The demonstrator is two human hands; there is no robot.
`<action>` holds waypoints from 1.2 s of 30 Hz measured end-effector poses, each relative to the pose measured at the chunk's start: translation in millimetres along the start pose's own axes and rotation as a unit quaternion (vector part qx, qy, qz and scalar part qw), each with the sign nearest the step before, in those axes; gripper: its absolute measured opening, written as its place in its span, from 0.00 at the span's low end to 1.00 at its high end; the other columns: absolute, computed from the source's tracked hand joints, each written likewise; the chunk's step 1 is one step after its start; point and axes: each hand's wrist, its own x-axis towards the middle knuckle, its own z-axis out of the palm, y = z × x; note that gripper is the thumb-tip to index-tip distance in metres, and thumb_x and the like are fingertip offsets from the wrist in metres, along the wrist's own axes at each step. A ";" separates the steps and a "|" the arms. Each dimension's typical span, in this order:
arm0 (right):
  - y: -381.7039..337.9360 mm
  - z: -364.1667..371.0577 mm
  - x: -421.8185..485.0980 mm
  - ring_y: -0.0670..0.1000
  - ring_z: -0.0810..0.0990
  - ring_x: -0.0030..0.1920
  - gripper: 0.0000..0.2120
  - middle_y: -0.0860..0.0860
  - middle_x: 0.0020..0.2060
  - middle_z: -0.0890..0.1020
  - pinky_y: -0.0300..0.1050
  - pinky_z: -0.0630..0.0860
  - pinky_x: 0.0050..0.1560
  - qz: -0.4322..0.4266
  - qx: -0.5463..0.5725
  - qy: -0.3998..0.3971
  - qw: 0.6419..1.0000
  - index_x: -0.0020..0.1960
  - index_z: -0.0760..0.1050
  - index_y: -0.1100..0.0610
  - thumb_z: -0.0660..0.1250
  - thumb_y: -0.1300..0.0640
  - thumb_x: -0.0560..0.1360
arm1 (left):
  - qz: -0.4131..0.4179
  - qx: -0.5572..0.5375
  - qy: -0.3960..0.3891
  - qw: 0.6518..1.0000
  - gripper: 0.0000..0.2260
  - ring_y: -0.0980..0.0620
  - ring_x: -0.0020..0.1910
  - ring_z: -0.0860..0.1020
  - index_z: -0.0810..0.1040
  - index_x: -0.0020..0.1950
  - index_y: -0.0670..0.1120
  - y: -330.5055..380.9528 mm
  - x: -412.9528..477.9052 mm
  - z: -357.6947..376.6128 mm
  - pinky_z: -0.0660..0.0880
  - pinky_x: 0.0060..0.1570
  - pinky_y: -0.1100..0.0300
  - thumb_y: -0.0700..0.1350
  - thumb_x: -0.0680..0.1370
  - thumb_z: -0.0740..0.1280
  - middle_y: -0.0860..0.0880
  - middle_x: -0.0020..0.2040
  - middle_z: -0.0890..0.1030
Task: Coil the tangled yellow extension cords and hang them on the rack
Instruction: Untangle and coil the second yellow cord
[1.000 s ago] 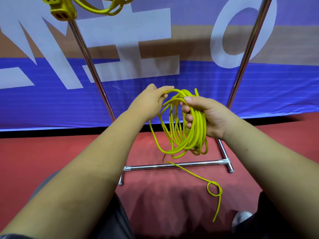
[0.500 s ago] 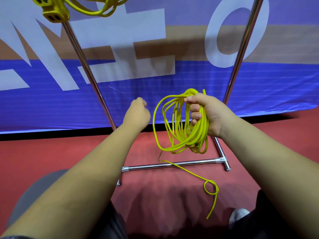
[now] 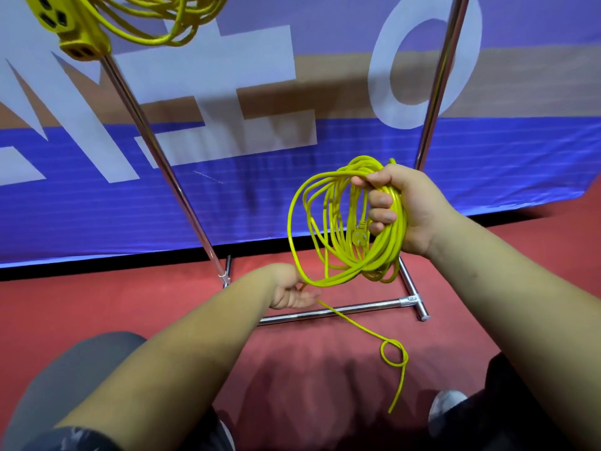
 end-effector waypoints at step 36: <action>11.8 -20.7 28.1 0.52 0.75 0.25 0.11 0.52 0.29 0.77 0.46 0.77 0.30 -0.175 -0.020 0.307 0.935 0.40 0.78 0.57 0.76 0.54 0.77 | 0.553 0.200 0.340 0.733 0.20 0.54 0.24 0.64 0.79 0.35 0.43 84.8 -163.4 -29.0 0.61 0.24 0.65 0.55 0.80 0.65 0.51 0.24 0.64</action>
